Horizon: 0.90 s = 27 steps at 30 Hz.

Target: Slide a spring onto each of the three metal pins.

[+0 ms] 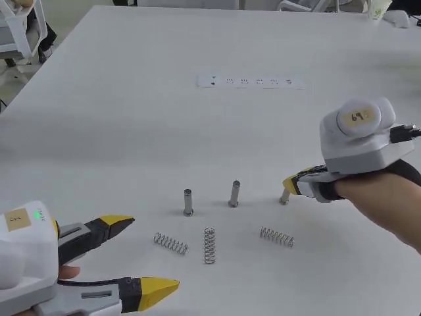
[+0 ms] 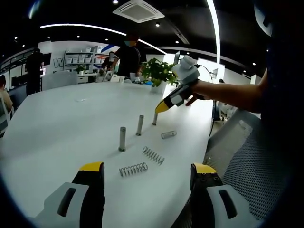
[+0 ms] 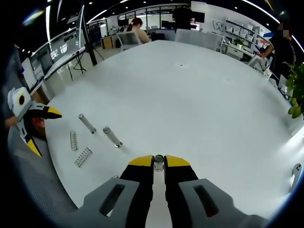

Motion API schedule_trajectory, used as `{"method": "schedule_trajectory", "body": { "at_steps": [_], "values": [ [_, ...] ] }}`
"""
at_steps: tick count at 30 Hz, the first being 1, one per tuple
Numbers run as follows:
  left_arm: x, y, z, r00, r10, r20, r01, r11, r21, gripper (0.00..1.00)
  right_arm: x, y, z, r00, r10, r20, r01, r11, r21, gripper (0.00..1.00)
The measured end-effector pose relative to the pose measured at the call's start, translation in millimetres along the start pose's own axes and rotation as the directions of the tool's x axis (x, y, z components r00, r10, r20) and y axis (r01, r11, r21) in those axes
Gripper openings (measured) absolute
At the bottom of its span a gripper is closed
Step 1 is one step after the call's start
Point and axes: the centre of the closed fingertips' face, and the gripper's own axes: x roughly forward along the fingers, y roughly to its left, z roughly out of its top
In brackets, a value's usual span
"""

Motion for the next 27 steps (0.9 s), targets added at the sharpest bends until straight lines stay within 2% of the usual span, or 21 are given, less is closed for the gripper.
{"method": "schedule_trajectory", "body": {
  "at_steps": [13, 27],
  "values": [
    [-0.5, 0.1, -0.5, 1.0000, -0.002, -0.002, 0.002, 1.000, 0.001, 0.70, 0.8, 0.0, 0.5, 1.0000, 0.002, 0.006, -0.002, 1.000, -0.006, 0.06],
    [-0.6, -0.5, -0.7, 1.0000, -0.002, -0.003, 0.002, 1.000, 0.002, 0.70, -0.3, 1.4, -2.5, 1.0000, 0.006, 0.007, -0.005, 1.000, -0.030, 0.13]
  ]
}}
